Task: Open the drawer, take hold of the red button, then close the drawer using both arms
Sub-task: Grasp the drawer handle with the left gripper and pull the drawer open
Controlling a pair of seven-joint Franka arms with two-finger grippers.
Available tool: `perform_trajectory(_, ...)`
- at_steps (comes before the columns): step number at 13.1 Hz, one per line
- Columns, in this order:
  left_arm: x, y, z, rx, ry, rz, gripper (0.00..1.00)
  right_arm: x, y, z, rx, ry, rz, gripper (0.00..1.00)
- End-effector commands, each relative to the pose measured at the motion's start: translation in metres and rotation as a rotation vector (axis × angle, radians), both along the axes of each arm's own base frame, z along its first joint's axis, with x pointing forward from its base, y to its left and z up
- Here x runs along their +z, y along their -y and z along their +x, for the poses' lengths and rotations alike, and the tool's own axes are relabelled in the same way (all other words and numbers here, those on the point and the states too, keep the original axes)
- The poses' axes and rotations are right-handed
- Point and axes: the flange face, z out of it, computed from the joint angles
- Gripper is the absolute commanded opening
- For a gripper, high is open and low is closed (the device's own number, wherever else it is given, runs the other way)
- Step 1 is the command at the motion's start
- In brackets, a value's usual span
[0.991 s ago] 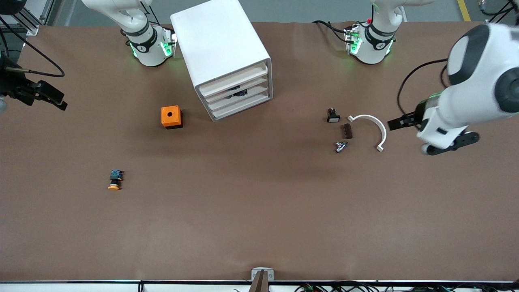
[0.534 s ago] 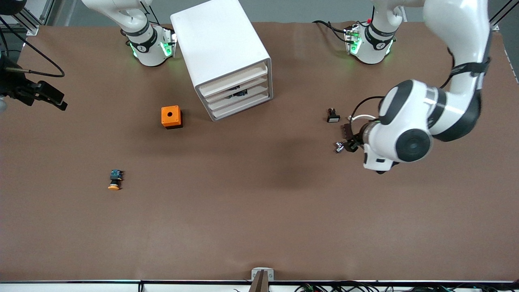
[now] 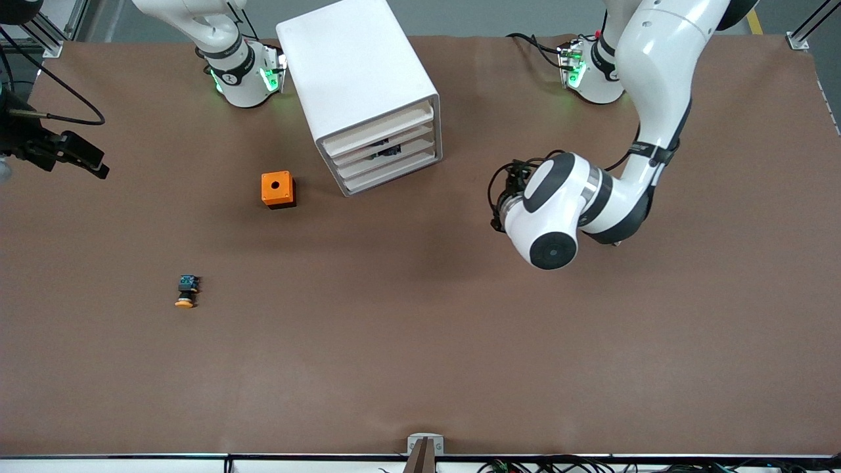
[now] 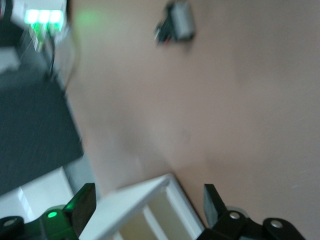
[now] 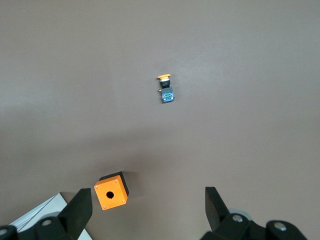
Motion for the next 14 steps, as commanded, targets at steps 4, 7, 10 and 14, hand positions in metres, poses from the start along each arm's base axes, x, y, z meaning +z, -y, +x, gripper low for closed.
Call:
perform_trajectory(4,-0.035,0.061,-0.027,0.337,-0.37,0.062,0.78,0.002,0.001,-0.002,-0.012,-0.003,-0.018,1.0)
perform_trajectory(7,-0.06,0.078,-0.032,0.442,-0.474,0.086,0.76,0.003,0.001,0.0,-0.012,0.007,-0.018,1.0)
perform_trajectory(10,-0.069,0.097,-0.047,0.454,-0.514,0.113,0.66,0.003,0.001,0.001,-0.012,0.018,-0.018,1.0)
perform_trajectory(14,-0.091,0.131,-0.084,0.415,-0.523,0.168,0.59,0.001,0.003,0.002,-0.017,0.015,-0.017,1.0)
